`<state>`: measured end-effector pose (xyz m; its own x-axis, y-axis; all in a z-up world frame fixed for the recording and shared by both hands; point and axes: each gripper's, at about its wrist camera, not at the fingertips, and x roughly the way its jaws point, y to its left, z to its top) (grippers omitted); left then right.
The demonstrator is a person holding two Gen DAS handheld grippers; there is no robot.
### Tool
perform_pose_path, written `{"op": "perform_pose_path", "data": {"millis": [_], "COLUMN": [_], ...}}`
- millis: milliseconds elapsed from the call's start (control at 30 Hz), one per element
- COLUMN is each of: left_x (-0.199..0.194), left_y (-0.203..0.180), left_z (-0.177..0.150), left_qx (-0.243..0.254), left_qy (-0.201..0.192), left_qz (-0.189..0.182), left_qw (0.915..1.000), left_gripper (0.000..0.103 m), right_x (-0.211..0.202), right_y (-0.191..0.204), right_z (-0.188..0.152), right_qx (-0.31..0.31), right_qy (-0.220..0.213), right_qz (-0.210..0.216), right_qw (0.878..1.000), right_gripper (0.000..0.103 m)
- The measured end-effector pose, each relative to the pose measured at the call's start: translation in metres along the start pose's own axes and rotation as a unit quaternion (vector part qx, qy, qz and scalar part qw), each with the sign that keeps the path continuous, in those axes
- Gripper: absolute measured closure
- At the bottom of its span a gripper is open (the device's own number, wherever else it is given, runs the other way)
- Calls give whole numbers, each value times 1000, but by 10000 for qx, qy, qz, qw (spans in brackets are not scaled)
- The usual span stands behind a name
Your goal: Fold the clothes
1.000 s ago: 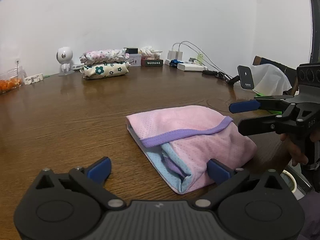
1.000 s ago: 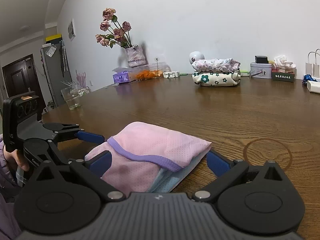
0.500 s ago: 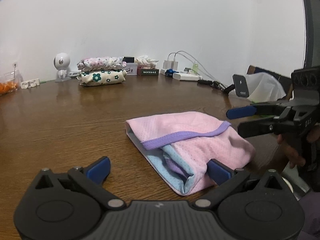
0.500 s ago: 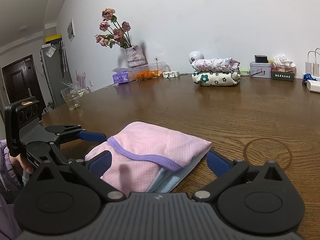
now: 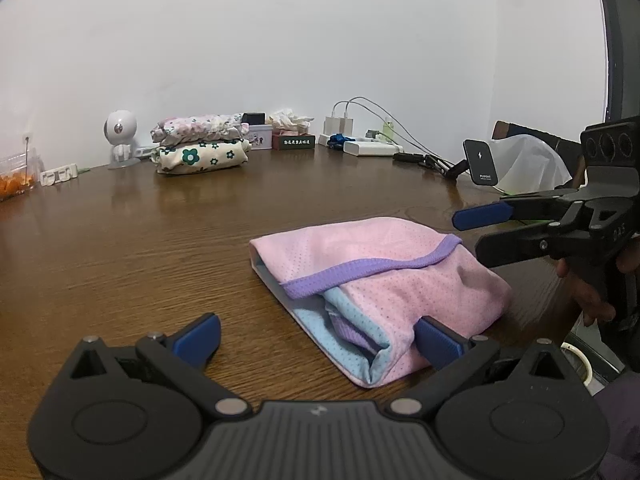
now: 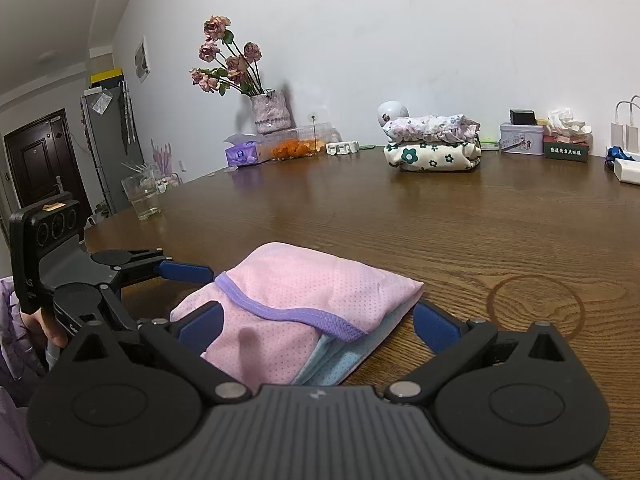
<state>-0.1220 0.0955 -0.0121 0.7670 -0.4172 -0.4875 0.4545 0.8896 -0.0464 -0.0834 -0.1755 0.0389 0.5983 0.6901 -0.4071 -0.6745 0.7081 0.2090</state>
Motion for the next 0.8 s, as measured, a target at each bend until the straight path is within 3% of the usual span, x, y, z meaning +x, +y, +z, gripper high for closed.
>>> {"op": "perform_pose_path", "data": {"millis": [567,700,800], "left_x": [-1,-4,-2], "left_y": [1,6,1], "left_z": [-2,-5,-2], "left_qx": [-3,-110,74], "left_qy": [-34,-149,-32], "left_qz": [-1,-221,-134], "left_qw": [10000,9996,9999], "left_gripper": [0,0,0], "right_x": [2,5,5], "right_y": [-1,-1,-1], "right_z": [0,1,1], "right_qx": [5,18,5], "right_qy": [53,121,128], "right_qz": [-26,-91,-45], "right_qw": [10000,9999,9999], "right_gripper": [0,0,0]}}
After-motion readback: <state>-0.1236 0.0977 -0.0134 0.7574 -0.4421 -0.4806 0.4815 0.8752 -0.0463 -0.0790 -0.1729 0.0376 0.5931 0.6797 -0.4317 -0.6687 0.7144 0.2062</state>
